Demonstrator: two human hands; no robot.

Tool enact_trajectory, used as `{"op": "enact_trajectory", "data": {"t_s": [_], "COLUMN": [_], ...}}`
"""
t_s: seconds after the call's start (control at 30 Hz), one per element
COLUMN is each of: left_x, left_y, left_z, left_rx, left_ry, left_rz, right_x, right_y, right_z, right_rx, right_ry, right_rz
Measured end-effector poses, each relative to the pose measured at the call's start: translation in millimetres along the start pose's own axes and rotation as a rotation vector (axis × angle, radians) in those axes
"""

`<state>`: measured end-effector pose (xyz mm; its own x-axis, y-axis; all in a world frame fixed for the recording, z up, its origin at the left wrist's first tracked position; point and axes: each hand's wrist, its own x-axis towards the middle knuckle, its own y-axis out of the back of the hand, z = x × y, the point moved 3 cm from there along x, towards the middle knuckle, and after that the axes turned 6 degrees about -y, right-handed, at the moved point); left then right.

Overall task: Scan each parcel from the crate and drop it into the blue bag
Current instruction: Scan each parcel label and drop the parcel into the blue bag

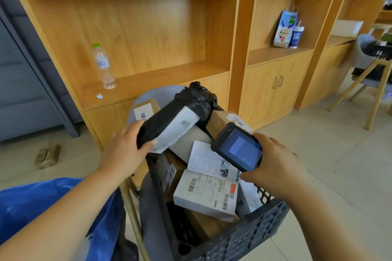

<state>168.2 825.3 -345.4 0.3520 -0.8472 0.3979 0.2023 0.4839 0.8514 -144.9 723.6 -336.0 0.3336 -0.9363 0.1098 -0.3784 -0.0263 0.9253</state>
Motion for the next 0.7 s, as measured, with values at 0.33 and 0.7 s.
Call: {"op": "enact_trajectory", "data": {"t_s": [0.33,0.7], "left_x": [-73.7,-144.4], "left_y": [17.2,31.1], "left_z": [-20.1,-33.6], "left_rx": [-1.14,-1.071], "left_ry": [0.549,0.579], "left_rz": [0.215,0.353], "right_x": [-45.7,-75.7], "right_y": [-4.2,-2.4], "right_z": [-29.9,-62.9], "right_rx": [0.043,-0.025], "right_ry": [0.07,0.245], "right_rz": [0.017,-0.031]}}
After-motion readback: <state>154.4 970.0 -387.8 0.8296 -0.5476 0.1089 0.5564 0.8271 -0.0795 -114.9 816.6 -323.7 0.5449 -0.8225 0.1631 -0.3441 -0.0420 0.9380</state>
